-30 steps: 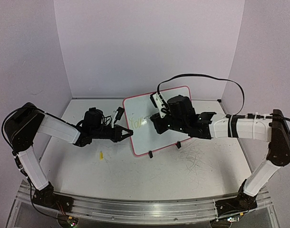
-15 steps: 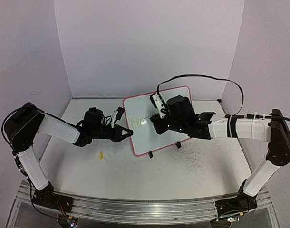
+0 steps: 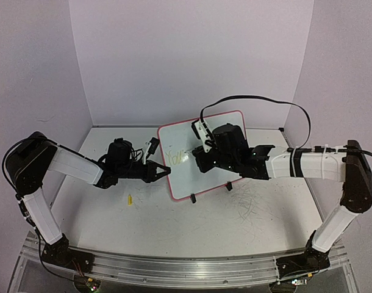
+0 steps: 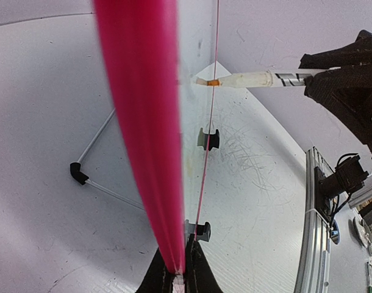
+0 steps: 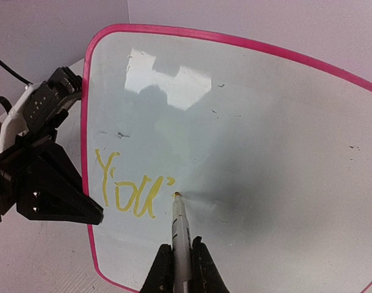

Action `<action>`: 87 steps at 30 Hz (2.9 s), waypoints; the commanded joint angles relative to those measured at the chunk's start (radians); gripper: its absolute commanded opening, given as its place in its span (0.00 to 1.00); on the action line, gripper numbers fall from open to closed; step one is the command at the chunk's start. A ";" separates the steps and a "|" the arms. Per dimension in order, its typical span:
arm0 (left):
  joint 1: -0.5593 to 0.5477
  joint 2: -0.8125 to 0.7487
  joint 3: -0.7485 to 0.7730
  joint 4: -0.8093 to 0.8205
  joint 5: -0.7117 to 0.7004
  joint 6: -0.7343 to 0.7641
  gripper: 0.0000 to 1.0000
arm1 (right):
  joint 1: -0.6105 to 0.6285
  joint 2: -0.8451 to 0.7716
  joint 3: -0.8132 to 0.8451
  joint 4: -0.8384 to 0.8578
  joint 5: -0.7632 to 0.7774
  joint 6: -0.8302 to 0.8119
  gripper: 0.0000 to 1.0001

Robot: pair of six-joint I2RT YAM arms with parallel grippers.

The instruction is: Write a sentence on the whiteboard

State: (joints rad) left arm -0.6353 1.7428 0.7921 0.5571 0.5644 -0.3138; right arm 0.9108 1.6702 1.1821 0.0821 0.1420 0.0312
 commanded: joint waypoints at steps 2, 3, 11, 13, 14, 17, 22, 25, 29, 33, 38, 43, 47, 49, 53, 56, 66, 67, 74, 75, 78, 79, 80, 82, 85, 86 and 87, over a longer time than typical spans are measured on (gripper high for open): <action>-0.014 0.032 0.006 -0.130 -0.051 0.054 0.00 | 0.001 0.012 0.029 0.042 0.055 0.013 0.00; -0.014 0.031 0.006 -0.131 -0.051 0.055 0.00 | 0.001 0.010 0.024 0.041 0.053 0.014 0.00; -0.014 0.027 0.002 -0.131 -0.053 0.055 0.00 | 0.001 -0.004 -0.008 0.025 0.036 0.039 0.00; -0.014 0.026 0.001 -0.132 -0.054 0.055 0.00 | 0.002 -0.011 -0.015 0.021 0.037 0.044 0.00; -0.014 0.025 0.001 -0.132 -0.054 0.055 0.00 | 0.002 -0.014 -0.018 0.019 0.036 0.046 0.00; -0.013 0.022 0.001 -0.133 -0.054 0.055 0.00 | 0.005 -0.018 -0.028 0.013 0.032 0.053 0.00; -0.014 0.017 -0.004 -0.134 -0.058 0.055 0.00 | 0.012 -0.027 -0.052 0.009 0.028 0.066 0.00; -0.014 0.017 -0.004 -0.135 -0.057 0.055 0.00 | 0.015 -0.031 -0.065 0.007 0.027 0.073 0.00; -0.014 0.015 -0.004 -0.137 -0.056 0.055 0.00 | 0.019 -0.035 -0.079 0.007 0.023 0.080 0.00; -0.014 0.015 -0.002 -0.137 -0.057 0.054 0.00 | 0.019 -0.032 -0.076 0.009 0.029 0.078 0.00; -0.015 0.014 -0.004 -0.138 -0.056 0.052 0.00 | 0.020 -0.020 -0.049 0.029 0.036 0.073 0.00; -0.014 0.012 -0.005 -0.140 -0.055 0.050 0.00 | 0.017 -0.006 -0.023 0.040 0.053 0.071 0.00; -0.014 0.010 -0.006 -0.141 -0.055 0.050 0.00 | 0.008 -0.006 -0.016 0.045 0.057 0.061 0.00; -0.014 0.013 -0.005 -0.141 -0.054 0.051 0.00 | 0.004 -0.006 -0.012 0.046 0.055 0.059 0.00; -0.015 0.018 0.000 -0.141 -0.050 0.050 0.00 | -0.003 0.001 -0.004 0.047 0.054 0.059 0.00; -0.014 0.020 0.003 -0.142 -0.048 0.050 0.00 | -0.005 0.006 0.003 0.048 0.053 0.059 0.00; -0.015 0.012 -0.002 -0.143 -0.052 0.051 0.00 | -0.019 0.014 0.022 0.049 0.076 0.062 0.00; -0.015 0.012 -0.002 -0.144 -0.052 0.051 0.00 | -0.018 0.014 0.024 0.048 0.081 0.064 0.00; -0.014 0.012 0.002 -0.146 -0.054 0.053 0.00 | -0.020 -0.012 0.012 0.041 0.069 0.072 0.00; -0.015 0.012 0.002 -0.147 -0.055 0.053 0.00 | -0.020 -0.024 0.005 0.046 0.049 0.064 0.00; -0.014 0.011 0.002 -0.148 -0.056 0.053 0.00 | -0.021 -0.073 -0.029 0.059 0.022 0.067 0.00; -0.014 0.011 0.002 -0.149 -0.056 0.053 0.00 | -0.021 -0.084 -0.040 0.062 0.022 0.065 0.00; -0.015 0.011 0.002 -0.149 -0.057 0.053 0.00 | -0.022 -0.090 -0.051 0.064 0.023 0.063 0.00; -0.014 0.011 0.002 -0.149 -0.056 0.053 0.00 | -0.024 -0.090 -0.061 0.065 0.015 0.063 0.00; -0.014 0.011 0.002 -0.151 -0.057 0.053 0.00 | -0.026 -0.072 -0.056 0.064 -0.004 0.071 0.00; -0.014 0.011 0.002 -0.151 -0.056 0.053 0.00 | -0.026 -0.066 -0.053 0.064 -0.011 0.074 0.00; -0.015 0.010 0.003 -0.152 -0.056 0.052 0.00 | -0.026 -0.060 -0.051 0.063 -0.015 0.075 0.00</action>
State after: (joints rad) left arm -0.6361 1.7401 0.7929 0.5491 0.5621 -0.3130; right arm 0.8872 1.6157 1.1252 0.1131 0.1547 0.0980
